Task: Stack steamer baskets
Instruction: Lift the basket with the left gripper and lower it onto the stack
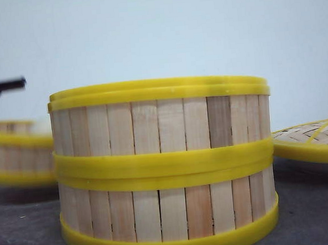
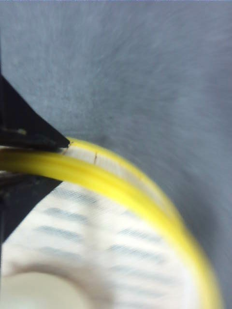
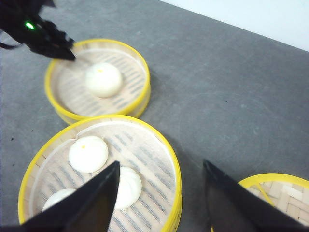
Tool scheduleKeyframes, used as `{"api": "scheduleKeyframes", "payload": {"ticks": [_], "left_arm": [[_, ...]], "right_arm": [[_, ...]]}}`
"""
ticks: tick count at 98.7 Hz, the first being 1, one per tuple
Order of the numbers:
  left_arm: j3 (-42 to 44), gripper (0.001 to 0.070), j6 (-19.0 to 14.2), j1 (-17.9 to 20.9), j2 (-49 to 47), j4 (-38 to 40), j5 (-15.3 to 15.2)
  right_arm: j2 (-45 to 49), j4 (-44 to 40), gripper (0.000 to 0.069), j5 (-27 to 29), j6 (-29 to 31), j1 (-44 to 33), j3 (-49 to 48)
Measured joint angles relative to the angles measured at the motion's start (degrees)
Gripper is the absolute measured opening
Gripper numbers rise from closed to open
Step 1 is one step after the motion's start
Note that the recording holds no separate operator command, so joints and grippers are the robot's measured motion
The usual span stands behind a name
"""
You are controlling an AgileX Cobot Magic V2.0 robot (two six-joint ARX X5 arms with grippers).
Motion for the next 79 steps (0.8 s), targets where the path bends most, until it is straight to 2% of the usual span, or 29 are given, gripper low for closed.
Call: {"api": "scheduleKeyframes", "payload": {"ticks": [25,47,56,79], "left_arm": [[2.73,0.0036,0.17,0.63,-12.2,-3.98,7.74],[3.1,0.0036,0.68,-0.11,-22.43,-11.39,17.75],[3.1,0.0036,1.01,-1.88,-24.57,-15.76,19.02],[3.1,0.0036,2.71,-10.47,-26.03,-21.75,18.16]], "right_arm": [[-0.02,0.0,0.0326,0.0,0.0,0.0,0.0],[-1.18,0.0,0.0326,0.02,0.0,0.0,0.0],[-2.62,0.0,0.0326,0.22,0.0,0.0,0.0],[-6.08,-0.02,0.0326,1.49,0.02,0.0,0.0]]}}
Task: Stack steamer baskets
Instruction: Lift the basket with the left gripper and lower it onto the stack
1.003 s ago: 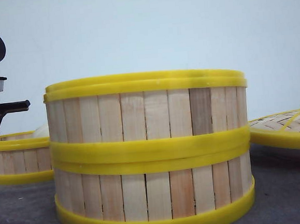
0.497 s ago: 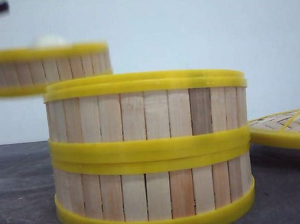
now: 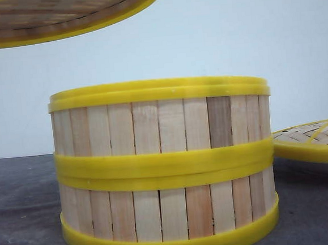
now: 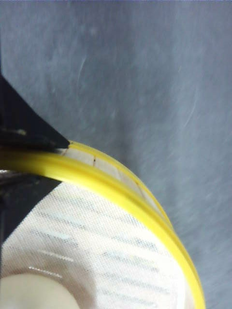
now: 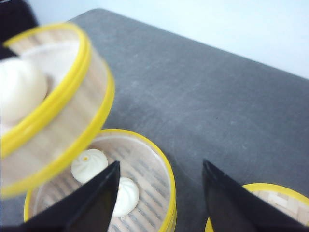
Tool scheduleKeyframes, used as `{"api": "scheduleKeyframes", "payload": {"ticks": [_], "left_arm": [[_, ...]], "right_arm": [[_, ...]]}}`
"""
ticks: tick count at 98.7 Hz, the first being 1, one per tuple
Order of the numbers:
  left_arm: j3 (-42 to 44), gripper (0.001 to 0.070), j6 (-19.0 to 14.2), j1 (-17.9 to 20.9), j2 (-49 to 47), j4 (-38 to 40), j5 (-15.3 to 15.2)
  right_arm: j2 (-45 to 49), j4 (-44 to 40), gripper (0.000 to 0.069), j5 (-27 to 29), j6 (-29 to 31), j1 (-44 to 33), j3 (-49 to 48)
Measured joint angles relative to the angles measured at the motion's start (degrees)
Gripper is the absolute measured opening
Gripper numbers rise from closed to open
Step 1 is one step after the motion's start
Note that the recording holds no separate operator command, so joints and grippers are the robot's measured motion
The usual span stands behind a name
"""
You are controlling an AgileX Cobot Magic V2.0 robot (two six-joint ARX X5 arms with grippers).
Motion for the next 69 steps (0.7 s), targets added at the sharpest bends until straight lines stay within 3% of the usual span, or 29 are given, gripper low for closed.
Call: {"api": "scheduleKeyframes", "payload": {"ticks": [33,50,69], "left_arm": [[0.0,0.0036,-0.61,-14.29,3.58,3.72,-6.05],[0.0,0.0036,-0.68,-18.23,8.22,6.91,-9.44],[0.0,0.0036,-0.81,-19.43,12.87,10.6,-9.75]], "right_arm": [[-3.19,-0.7,0.0326,0.02,1.14,0.0,0.0],[-3.43,-1.11,0.0326,0.02,1.33,0.0,0.0],[-3.41,-2.23,0.0326,0.02,1.44,0.0,0.0]]}}
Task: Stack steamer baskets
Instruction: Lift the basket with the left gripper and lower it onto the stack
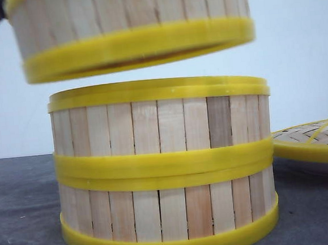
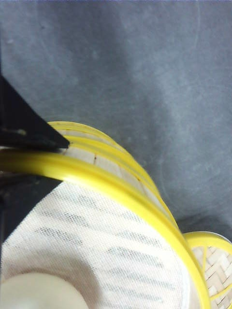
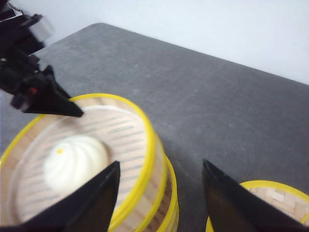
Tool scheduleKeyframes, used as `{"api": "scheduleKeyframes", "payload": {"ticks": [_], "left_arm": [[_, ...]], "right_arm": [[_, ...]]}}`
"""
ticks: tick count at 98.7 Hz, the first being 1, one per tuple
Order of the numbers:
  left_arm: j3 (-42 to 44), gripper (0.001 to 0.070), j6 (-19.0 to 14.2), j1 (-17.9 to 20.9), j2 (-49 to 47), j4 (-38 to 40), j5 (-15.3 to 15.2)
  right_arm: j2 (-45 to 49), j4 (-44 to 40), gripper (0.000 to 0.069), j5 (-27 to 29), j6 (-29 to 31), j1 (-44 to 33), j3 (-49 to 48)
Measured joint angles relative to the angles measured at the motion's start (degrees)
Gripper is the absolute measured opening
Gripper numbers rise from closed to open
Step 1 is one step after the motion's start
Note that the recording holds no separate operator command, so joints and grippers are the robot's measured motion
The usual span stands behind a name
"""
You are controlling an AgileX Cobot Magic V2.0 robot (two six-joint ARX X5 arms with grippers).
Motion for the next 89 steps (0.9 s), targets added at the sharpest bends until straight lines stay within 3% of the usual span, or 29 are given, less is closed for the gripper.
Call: {"api": "scheduleKeyframes", "payload": {"ticks": [31,89], "left_arm": [[0.0,0.0035,-0.92,-0.22,5.16,1.36,0.04],[0.04,0.0035,-0.96,-0.59,6.14,2.29,0.02]], "right_arm": [[0.0,-0.61,0.0326,0.0,0.0,0.0,0.0],[0.02,-0.61,0.0326,0.17,0.0,0.0,0.0]]}}
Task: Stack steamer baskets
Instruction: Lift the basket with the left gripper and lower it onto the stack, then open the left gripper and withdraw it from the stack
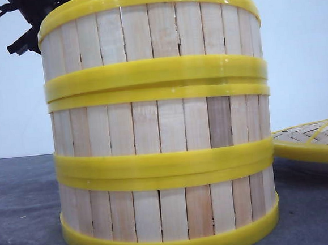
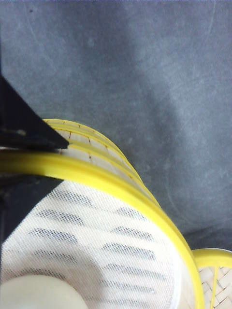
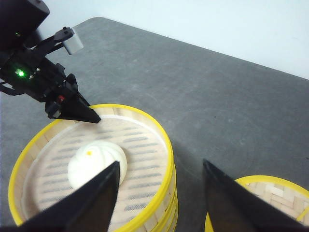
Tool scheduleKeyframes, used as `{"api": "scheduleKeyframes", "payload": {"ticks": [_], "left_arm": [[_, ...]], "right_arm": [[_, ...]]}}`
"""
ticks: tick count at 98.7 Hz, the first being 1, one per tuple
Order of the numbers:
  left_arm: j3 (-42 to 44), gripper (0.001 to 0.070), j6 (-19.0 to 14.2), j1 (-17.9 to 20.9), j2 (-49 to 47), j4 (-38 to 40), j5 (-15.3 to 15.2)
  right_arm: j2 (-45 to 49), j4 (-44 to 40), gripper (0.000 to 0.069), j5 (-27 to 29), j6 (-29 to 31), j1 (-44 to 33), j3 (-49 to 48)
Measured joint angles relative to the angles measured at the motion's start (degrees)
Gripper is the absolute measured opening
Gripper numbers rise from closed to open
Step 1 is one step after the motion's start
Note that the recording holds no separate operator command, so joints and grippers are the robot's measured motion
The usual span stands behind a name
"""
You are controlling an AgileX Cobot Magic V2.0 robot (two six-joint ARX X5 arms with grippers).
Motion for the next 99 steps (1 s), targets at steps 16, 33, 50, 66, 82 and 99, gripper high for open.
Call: {"api": "scheduleKeyframes", "payload": {"ticks": [16,33,50,66,82,99], "left_arm": [[0.26,0.0035,0.0,-0.2,0.42,0.13,-0.02],[0.61,0.0035,0.02,-0.76,0.92,0.28,-0.31],[0.68,0.0035,0.0,-1.01,1.03,0.35,-0.46],[0.68,0.004,-0.02,-1.01,1.03,0.35,-0.44],[0.68,0.0192,-1.07,-1.38,1.88,0.57,0.26],[0.68,0.0271,-1.53,-1.55,2.1,1.49,0.35]], "right_arm": [[0.0,-0.02,0.0326,0.0,0.0,0.0,0.0],[0.0,0.0,0.0326,0.0,0.0,0.0,0.0],[0.0,-0.02,0.0326,0.0,0.0,0.0,0.0],[0.0,-0.15,0.0326,0.0,0.0,0.0,0.0],[0.0,-0.28,0.0326,0.0,0.0,0.0,0.0],[0.0,-1.16,0.0339,0.07,0.0,0.0,0.0]]}}
